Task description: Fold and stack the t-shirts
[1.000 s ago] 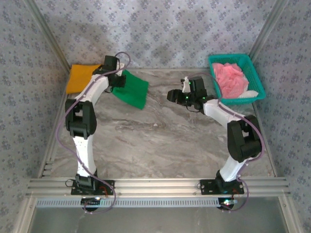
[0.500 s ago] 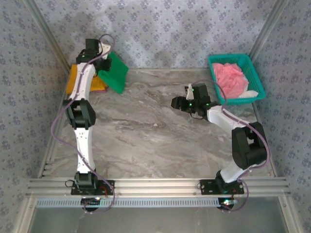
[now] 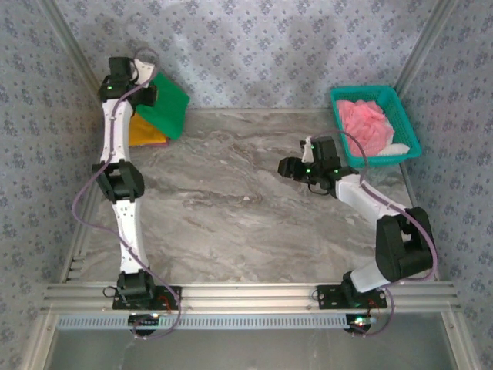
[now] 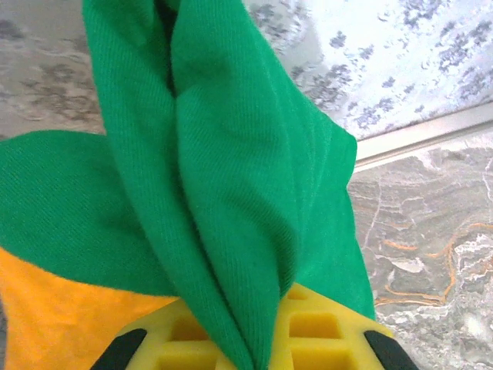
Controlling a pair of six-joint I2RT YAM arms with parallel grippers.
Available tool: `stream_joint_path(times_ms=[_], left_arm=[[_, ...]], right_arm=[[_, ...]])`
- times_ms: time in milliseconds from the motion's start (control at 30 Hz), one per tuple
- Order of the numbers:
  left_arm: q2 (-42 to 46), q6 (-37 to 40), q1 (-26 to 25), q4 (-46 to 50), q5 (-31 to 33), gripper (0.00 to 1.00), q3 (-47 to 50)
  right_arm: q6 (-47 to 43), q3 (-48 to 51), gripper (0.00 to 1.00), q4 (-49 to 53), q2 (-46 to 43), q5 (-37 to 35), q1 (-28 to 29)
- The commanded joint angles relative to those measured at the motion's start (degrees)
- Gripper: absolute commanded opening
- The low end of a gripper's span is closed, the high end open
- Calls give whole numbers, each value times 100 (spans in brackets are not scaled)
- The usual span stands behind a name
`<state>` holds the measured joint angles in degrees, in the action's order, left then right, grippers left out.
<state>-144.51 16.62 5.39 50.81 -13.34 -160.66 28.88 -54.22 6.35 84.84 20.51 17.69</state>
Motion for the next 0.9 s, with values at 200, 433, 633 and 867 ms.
stream_joint_path(times_ms=[200, 433, 633, 867], left_arm=[[-305, -196, 504, -667, -835, 0, -49], [-931, 119, 910, -825, -602, 2, -44], [-896, 462, 1095, -1021, 822, 42, -44], [111, -637, 1595, -809, 810, 73, -51]], right_arm=[[36, 41, 57, 394, -206, -89, 23], [-182, -97, 58, 1005, -720, -326, 32], [-254, -131, 63, 1074, -1109, -390, 15], [-391, -334, 66, 792, -1164, -518, 15]])
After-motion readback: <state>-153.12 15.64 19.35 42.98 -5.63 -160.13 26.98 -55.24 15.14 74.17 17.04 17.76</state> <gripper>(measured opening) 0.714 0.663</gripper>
